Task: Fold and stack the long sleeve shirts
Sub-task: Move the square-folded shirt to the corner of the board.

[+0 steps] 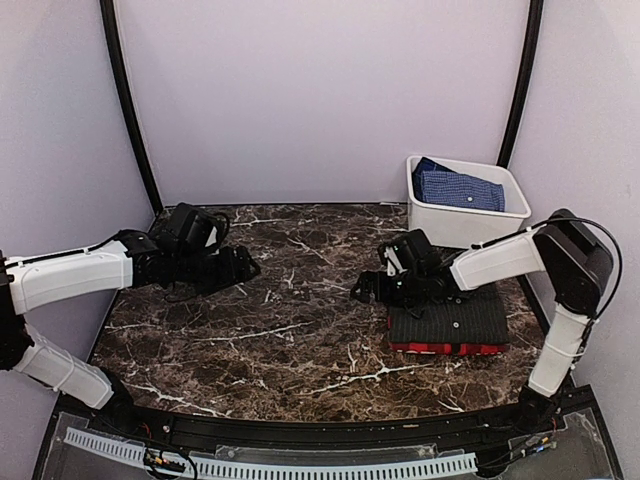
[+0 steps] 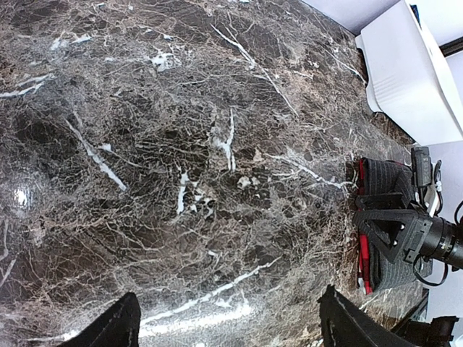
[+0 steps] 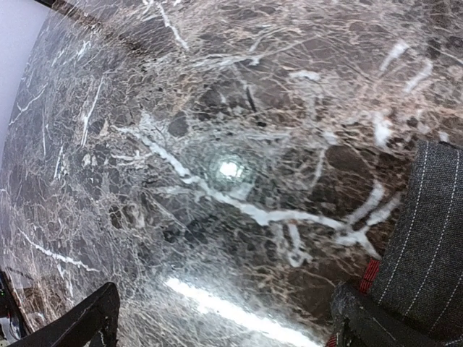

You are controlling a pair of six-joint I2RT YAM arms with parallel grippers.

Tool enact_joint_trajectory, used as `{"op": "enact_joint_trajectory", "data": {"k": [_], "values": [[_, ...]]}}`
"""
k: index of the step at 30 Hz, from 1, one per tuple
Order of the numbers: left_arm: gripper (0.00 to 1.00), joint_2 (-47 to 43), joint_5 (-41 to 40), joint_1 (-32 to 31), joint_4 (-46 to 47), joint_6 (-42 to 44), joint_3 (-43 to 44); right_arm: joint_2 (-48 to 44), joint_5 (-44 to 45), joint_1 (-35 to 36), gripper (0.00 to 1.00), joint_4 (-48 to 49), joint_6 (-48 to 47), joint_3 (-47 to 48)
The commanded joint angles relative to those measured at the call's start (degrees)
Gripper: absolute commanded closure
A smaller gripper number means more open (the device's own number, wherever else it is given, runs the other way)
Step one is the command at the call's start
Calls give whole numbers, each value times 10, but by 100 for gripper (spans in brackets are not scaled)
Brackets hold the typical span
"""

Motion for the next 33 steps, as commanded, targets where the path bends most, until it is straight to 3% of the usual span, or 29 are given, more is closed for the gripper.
{"op": "enact_joint_trajectory", "data": {"k": [1, 20, 33], "values": [[16, -3, 4, 3, 4, -1, 1, -33, -1, -27, 1, -12, -16, -47], [16, 11, 4, 2, 13, -3, 9, -122, -20, -64, 1, -35, -69, -126], [16, 16, 19, 3, 15, 5, 17, -178, -21, -49, 1, -106, -87, -84]]}}
